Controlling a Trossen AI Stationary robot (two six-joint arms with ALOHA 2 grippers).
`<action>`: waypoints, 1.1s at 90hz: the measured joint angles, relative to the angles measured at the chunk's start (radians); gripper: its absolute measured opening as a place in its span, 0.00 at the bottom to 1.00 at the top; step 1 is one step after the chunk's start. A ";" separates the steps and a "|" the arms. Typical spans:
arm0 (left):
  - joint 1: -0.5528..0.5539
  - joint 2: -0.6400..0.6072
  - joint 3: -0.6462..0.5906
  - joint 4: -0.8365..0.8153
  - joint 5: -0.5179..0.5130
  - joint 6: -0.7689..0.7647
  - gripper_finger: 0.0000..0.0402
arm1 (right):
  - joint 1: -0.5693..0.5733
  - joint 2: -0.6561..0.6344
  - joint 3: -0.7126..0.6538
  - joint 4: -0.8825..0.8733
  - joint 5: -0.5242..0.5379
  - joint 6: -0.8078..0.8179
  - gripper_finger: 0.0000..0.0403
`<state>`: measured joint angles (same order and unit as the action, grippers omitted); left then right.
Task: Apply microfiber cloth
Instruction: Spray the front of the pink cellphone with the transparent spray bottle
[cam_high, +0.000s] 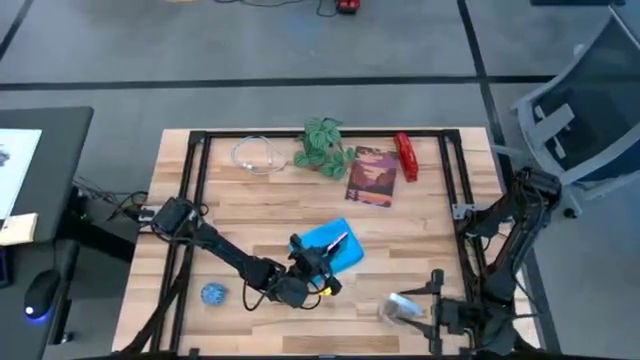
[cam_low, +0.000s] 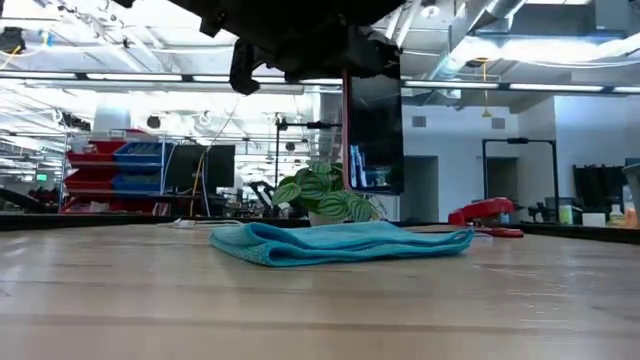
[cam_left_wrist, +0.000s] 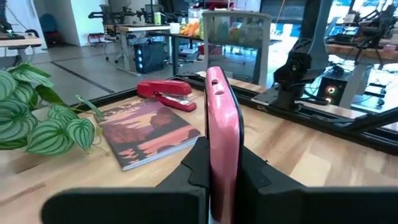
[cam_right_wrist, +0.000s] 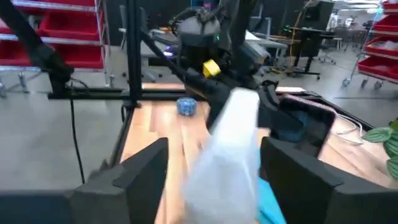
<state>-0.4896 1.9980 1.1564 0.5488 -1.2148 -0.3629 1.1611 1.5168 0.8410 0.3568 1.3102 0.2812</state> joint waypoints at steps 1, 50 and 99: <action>0.001 0.000 0.000 -0.001 0.000 0.000 0.02 | -0.001 0.004 0.002 0.000 0.001 0.000 0.50; 0.036 0.000 0.000 -0.386 -0.037 -0.371 0.01 | -0.005 0.028 0.033 -0.010 0.083 -0.104 0.21; 0.045 -0.002 0.000 -0.808 -0.189 -0.760 0.01 | -0.076 -0.093 0.031 -0.379 0.032 0.092 0.21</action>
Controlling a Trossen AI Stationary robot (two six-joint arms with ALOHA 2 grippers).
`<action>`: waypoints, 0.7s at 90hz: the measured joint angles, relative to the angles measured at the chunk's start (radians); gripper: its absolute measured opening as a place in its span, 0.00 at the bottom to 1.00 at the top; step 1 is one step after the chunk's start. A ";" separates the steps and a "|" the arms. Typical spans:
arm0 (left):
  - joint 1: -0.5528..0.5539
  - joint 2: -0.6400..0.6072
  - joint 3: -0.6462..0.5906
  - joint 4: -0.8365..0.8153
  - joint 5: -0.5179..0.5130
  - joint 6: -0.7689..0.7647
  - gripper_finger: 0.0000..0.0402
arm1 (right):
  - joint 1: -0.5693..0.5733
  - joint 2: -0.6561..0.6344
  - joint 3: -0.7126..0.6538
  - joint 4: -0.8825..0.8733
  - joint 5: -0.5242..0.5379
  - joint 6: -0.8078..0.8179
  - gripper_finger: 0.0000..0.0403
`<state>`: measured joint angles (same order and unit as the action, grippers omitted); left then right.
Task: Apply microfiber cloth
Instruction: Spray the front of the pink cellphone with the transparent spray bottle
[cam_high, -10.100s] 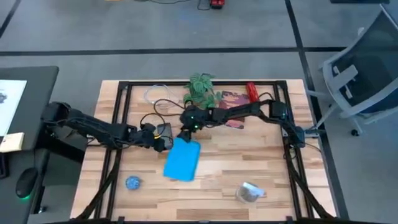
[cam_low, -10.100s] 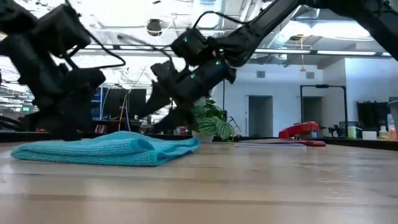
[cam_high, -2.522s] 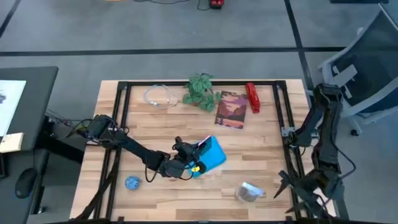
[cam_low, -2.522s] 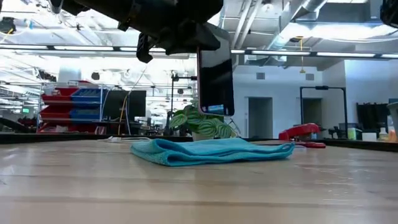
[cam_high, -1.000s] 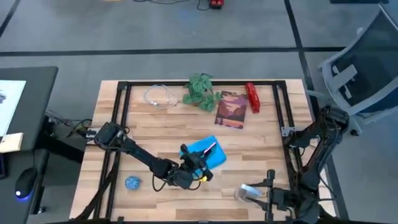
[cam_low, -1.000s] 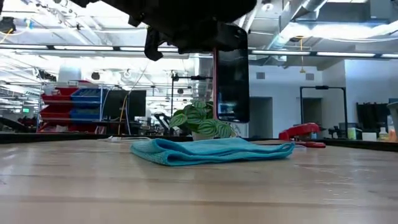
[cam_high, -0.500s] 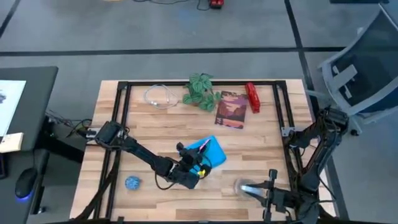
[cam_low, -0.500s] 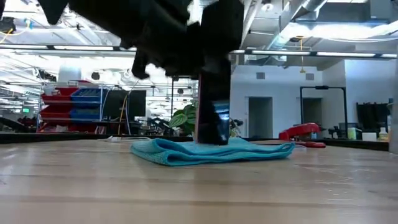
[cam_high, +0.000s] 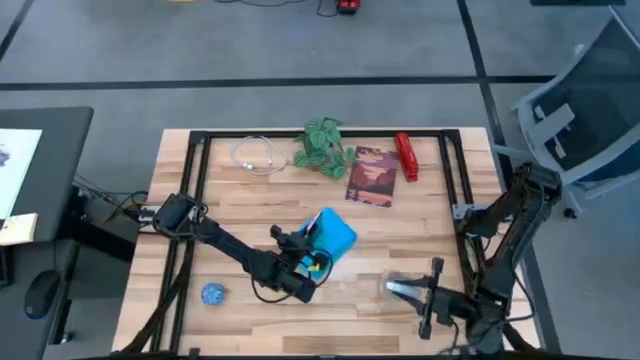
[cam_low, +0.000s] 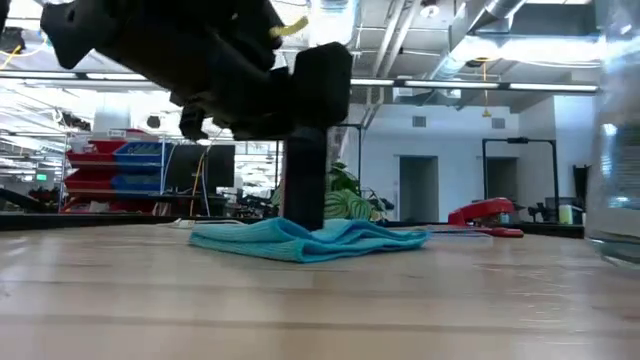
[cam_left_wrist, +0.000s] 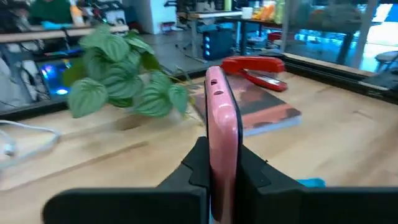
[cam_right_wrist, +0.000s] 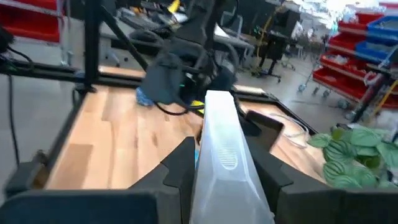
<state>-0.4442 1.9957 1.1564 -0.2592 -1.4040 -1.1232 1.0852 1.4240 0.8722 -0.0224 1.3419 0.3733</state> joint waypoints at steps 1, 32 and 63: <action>0.000 0.000 0.000 -0.002 0.000 -0.001 0.01 | -0.004 -0.003 0.000 -0.002 -0.002 0.001 0.21; 0.006 -0.002 0.000 -0.006 -0.004 -0.001 0.01 | -0.140 -0.013 0.000 0.082 -0.064 0.071 0.21; 0.005 -0.002 -0.001 -0.006 0.003 -0.001 0.02 | -0.198 -0.013 -0.039 0.122 -0.107 0.129 0.40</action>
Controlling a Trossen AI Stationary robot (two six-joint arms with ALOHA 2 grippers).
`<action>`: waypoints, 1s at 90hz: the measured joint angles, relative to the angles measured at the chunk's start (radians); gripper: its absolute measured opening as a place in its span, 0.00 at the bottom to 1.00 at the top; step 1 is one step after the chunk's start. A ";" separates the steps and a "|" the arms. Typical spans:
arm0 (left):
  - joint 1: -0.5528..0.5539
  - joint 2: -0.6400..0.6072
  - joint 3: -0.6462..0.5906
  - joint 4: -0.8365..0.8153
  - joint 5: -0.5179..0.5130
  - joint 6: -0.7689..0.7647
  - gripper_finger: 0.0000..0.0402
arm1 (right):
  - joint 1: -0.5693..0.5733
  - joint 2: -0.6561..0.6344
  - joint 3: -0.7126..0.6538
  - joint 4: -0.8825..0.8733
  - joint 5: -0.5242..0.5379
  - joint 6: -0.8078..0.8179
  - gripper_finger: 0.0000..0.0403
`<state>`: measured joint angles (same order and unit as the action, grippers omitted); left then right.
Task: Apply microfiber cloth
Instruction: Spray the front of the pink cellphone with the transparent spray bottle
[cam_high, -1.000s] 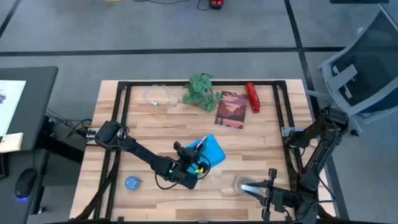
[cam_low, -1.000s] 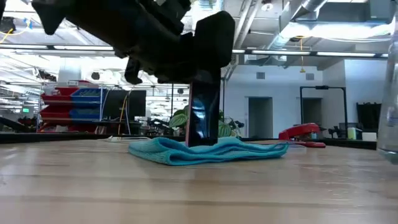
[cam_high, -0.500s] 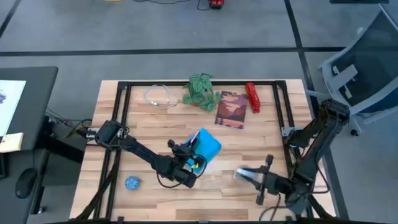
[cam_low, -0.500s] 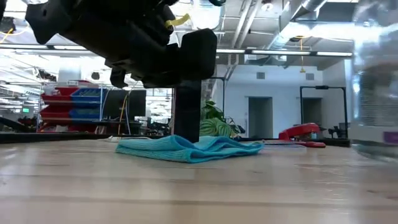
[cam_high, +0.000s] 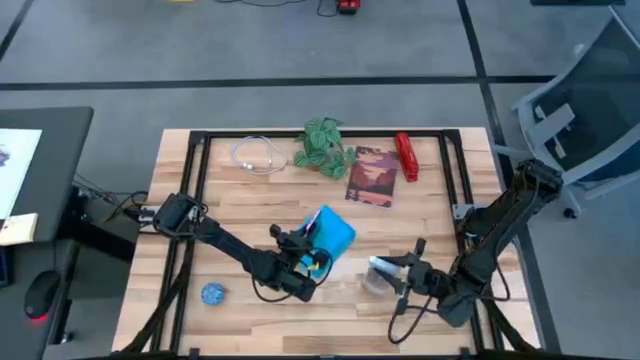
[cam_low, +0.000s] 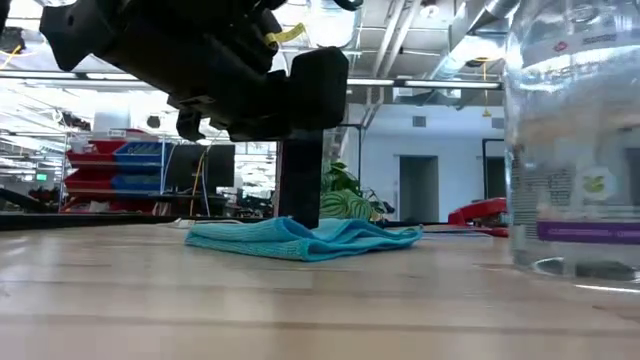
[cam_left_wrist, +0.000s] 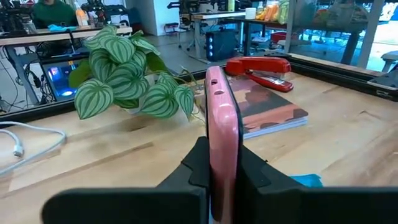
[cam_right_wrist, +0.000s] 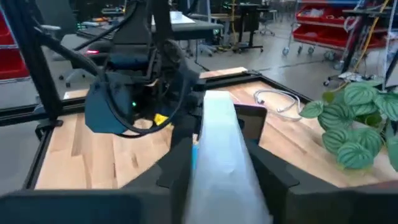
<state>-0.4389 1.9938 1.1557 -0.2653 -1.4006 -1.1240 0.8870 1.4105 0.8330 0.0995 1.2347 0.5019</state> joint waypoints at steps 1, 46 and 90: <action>0.000 0.000 0.000 0.000 0.000 0.000 0.02 | -0.002 0.000 0.000 0.002 -0.007 -0.003 0.42; -0.002 0.000 0.000 0.001 0.007 0.002 0.02 | 0.061 -0.154 0.045 -0.483 -0.320 0.120 0.75; -0.003 -0.001 0.000 0.001 0.018 0.004 0.03 | 0.093 0.066 0.086 -0.521 -0.524 0.296 0.75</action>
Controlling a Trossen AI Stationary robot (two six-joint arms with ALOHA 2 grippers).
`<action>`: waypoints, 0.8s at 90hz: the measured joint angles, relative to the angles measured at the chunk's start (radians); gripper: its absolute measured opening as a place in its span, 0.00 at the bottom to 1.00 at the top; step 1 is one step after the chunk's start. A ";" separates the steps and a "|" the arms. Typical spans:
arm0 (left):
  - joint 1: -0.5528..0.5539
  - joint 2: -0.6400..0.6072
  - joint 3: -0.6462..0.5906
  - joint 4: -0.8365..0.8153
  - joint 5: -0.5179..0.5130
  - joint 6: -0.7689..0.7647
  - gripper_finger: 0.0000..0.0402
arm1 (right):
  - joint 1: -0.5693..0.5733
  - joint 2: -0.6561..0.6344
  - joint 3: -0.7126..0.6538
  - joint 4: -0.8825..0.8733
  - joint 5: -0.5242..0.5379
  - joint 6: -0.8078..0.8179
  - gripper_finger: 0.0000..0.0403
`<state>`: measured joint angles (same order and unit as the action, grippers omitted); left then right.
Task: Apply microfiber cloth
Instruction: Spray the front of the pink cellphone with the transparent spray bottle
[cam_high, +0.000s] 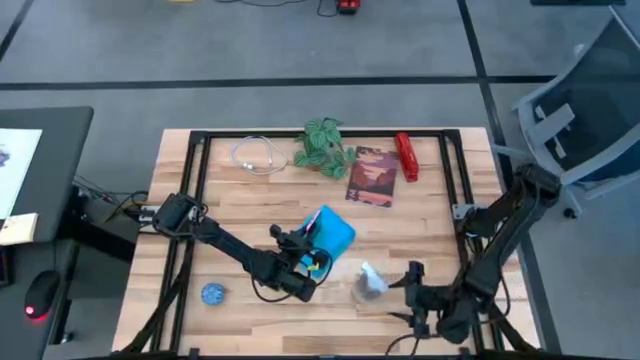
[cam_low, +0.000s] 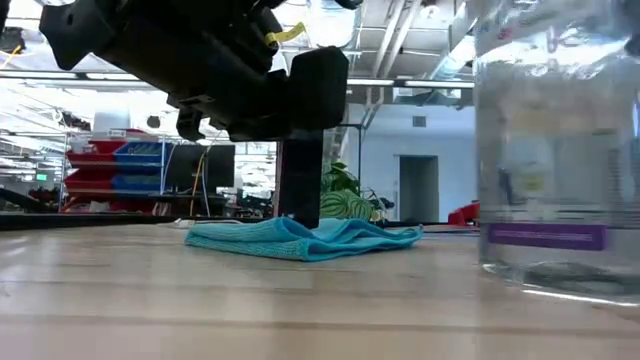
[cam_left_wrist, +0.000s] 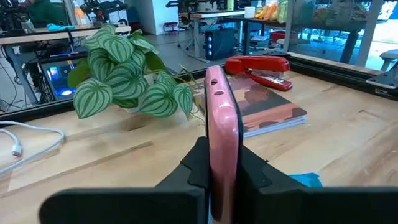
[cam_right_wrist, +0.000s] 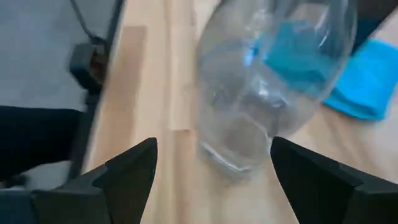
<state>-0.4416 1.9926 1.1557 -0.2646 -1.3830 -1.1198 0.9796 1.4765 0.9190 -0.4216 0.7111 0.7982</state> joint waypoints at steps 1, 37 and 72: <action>0.000 0.000 0.000 0.000 0.000 0.000 0.03 | 0.002 -0.001 0.002 -0.014 0.000 0.003 0.75; 0.000 0.000 0.000 0.001 0.010 -0.006 0.03 | -0.009 -0.270 -0.019 -0.133 -0.031 -0.331 0.75; -0.005 -0.006 0.016 0.059 0.070 0.009 0.03 | -0.295 -0.372 -0.175 0.192 -0.494 -0.784 0.75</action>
<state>-0.4466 1.9869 1.1717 -0.2057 -1.3129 -1.1111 0.6846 1.1050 0.7436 -0.2298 0.2175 0.0146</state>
